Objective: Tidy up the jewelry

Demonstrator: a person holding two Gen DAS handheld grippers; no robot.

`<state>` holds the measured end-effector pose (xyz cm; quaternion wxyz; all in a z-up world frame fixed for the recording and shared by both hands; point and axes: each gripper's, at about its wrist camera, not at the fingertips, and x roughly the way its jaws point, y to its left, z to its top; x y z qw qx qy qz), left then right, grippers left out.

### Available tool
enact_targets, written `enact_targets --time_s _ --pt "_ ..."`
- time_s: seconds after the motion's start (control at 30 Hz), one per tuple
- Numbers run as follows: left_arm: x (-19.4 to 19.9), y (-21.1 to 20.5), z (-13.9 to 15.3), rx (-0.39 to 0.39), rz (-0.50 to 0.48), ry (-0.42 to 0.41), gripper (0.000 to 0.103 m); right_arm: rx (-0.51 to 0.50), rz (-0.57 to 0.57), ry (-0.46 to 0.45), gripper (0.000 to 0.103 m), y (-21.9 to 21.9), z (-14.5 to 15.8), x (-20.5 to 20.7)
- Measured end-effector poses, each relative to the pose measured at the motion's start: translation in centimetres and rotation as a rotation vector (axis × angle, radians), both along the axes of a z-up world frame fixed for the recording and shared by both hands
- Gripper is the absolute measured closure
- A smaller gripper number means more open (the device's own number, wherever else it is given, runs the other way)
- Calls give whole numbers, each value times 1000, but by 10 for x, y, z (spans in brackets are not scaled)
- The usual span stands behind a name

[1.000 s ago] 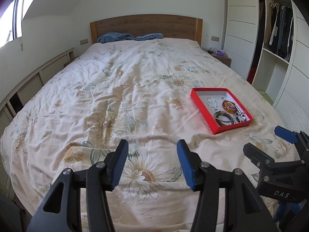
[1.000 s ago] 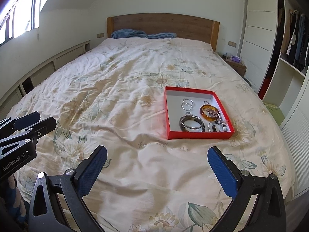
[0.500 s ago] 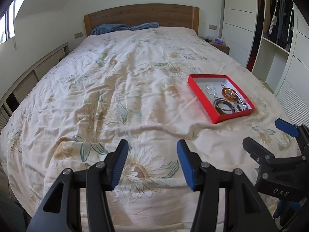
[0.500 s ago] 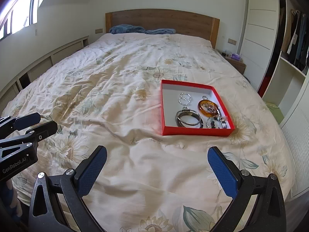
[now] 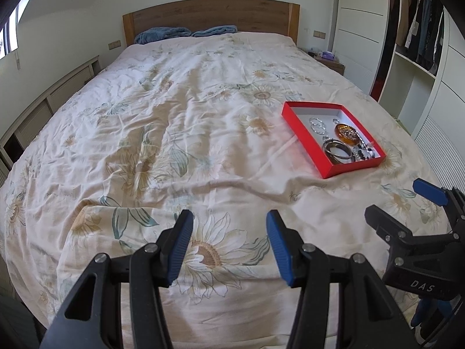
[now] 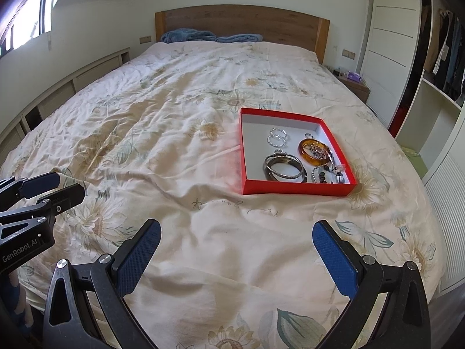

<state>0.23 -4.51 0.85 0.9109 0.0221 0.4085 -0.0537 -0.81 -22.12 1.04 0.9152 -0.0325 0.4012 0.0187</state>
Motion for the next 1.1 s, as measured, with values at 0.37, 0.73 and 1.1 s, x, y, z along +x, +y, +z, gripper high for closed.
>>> enact_targets --time_s 0.37,0.73,1.1 --pt "3 2 -6 -7 2 13 53 -4 -3 25 1 1 -8 4" --pt "5 2 -9 -7 2 16 53 -5 -9 41 1 1 -13 6" --pt "6 3 -10 -7 2 16 53 -10 -12 50 1 1 -16 8"
